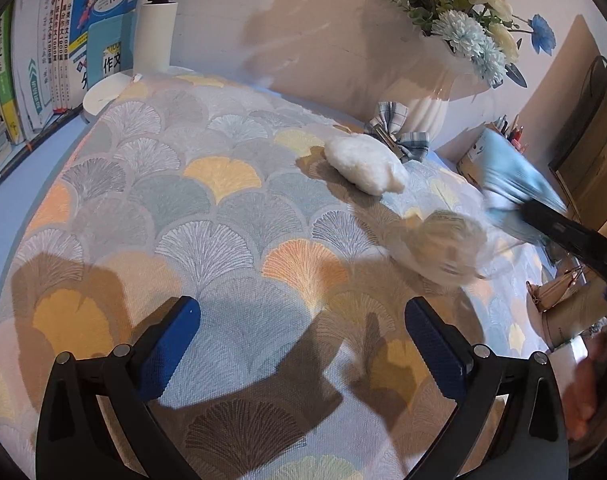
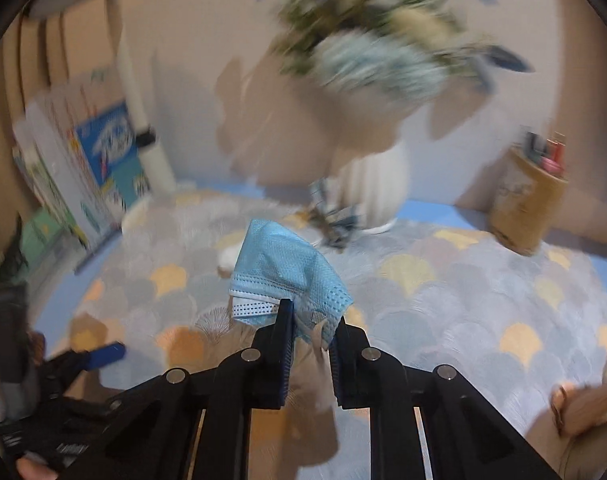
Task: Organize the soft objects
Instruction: 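Grasp the blue face masks with the right gripper and lift them, then grasp the clear makeup-sponge bag with the left gripper while right holds the masks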
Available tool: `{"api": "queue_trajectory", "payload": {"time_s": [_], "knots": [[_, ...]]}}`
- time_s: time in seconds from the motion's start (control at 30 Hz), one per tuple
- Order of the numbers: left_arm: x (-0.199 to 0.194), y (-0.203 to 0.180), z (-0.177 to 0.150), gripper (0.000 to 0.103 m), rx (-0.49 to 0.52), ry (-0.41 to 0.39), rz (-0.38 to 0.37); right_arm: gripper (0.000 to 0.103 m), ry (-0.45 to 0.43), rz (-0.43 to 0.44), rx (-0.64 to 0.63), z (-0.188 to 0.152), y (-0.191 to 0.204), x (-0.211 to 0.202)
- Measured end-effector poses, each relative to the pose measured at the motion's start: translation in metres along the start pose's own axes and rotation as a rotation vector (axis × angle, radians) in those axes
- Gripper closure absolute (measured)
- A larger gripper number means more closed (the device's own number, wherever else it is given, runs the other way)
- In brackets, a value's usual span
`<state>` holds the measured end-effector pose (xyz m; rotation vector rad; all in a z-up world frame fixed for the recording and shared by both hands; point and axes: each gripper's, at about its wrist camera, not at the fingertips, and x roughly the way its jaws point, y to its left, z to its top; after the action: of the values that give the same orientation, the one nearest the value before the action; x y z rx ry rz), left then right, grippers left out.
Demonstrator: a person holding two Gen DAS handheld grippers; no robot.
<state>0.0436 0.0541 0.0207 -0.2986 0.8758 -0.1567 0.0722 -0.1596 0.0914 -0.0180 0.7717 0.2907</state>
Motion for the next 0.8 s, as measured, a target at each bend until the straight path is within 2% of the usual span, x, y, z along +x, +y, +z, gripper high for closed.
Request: {"api": "queue_trajectory", "payload": {"time_s": [0.13, 0.2, 0.33, 0.47, 0.53, 0.63, 0.73, 0.77, 0.8], "knots": [[-0.004, -0.012, -0.003, 0.001, 0.045, 0.004, 0.019, 0.087, -0.024, -0.060, 0.121, -0.021, -0.036, -0.038], [-0.008, -0.018, -0.005, 0.001, 0.053, 0.014, 0.004, 0.087, -0.009, -0.008, 0.154, -0.032, -0.047, -0.043], [-0.027, -0.038, -0.004, 0.001, 0.093, 0.006, -0.035, 0.087, 0.069, 0.031, 0.205, -0.056, -0.057, -0.049], [-0.039, -0.061, 0.007, 0.001, 0.134, 0.003, -0.070, 0.087, 0.075, 0.080, 0.207, -0.079, -0.051, -0.065], [-0.037, -0.075, 0.012, 0.001, 0.155, 0.018, -0.111, 0.086, 0.075, 0.117, 0.209, -0.087, -0.049, -0.075], [-0.016, -0.092, 0.015, 0.001, 0.184, 0.085, -0.137, 0.076, 0.101, 0.101, 0.194, -0.096, -0.048, -0.082], [0.012, -0.098, 0.011, 0.002, 0.196, 0.138, -0.101, 0.072, 0.145, 0.083, 0.176, -0.111, -0.051, -0.084], [0.017, -0.098, 0.009, 0.002, 0.198, 0.147, -0.097, 0.067, 0.166, 0.078, 0.172, -0.118, -0.053, -0.085], [0.025, -0.098, 0.007, 0.002, 0.198, 0.159, -0.088, 0.052, 0.185, 0.076, 0.170, -0.125, -0.055, -0.086]]}}
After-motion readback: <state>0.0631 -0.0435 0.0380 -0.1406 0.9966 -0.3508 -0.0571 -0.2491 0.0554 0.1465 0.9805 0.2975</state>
